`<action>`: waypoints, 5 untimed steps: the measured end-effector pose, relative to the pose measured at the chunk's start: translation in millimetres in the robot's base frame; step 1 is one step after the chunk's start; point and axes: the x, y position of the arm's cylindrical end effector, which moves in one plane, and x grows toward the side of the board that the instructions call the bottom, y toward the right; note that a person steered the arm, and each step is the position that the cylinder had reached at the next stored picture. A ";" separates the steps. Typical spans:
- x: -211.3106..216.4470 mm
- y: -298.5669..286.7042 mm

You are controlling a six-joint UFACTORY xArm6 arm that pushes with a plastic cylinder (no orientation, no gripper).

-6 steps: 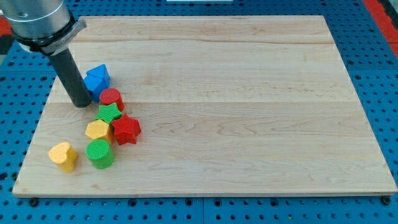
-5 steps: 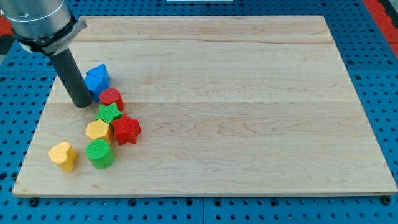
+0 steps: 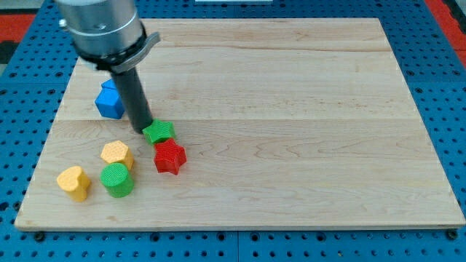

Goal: Push the red circle diagonal top right to the blue triangle

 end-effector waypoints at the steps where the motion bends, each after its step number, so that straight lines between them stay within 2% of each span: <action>1: -11.5 -5.8; 3: 0.7 -41.5; 5: -64.4 -33.2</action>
